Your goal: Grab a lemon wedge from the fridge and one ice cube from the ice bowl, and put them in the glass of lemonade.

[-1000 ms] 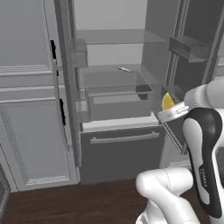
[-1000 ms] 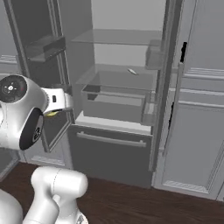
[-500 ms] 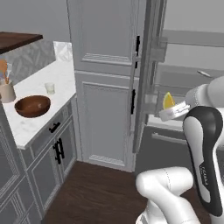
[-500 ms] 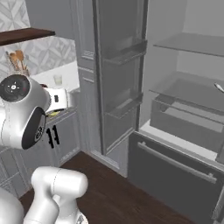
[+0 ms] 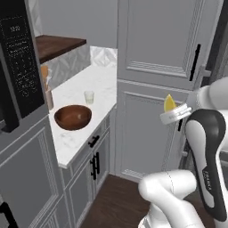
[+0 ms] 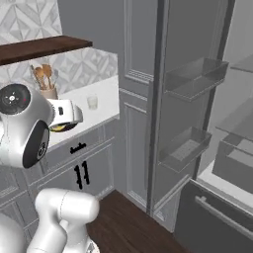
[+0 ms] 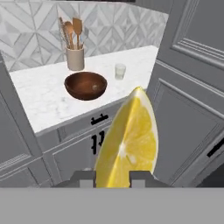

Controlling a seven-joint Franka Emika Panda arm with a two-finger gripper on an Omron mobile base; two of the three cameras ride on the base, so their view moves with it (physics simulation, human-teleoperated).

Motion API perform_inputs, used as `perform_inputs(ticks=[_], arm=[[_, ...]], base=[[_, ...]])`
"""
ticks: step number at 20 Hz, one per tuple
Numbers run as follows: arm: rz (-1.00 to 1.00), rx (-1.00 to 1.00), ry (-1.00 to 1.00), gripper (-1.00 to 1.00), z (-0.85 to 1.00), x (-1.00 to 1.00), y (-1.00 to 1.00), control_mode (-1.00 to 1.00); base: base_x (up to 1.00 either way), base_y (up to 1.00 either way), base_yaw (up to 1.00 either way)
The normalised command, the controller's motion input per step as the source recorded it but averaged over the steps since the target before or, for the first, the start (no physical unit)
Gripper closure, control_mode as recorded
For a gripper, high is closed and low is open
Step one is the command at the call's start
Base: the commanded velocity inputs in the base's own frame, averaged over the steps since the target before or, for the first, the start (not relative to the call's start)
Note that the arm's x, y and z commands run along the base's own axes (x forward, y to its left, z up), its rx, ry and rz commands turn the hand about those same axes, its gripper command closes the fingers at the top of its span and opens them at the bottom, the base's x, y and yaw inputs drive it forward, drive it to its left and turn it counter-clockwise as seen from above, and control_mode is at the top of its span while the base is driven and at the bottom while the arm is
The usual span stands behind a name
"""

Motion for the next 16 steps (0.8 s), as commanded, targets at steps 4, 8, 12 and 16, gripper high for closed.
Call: perform_inputs(ticks=[4,8,12,16], arm=[[0.00,0.00,0.00,1.00,0.00,0.00,0.00,1.00],[0.00,0.00,0.00,1.00,0.00,0.00,0.00,1.00],[0.00,0.00,0.00,1.00,0.00,0.00,0.00,1.00],[0.00,0.00,0.00,1.00,0.00,0.00,0.00,1.00]], base=[[1.00,0.23,0.00],[1.00,0.09,0.14],[0.90,0.00,0.16],[0.40,0.00,0.18]])
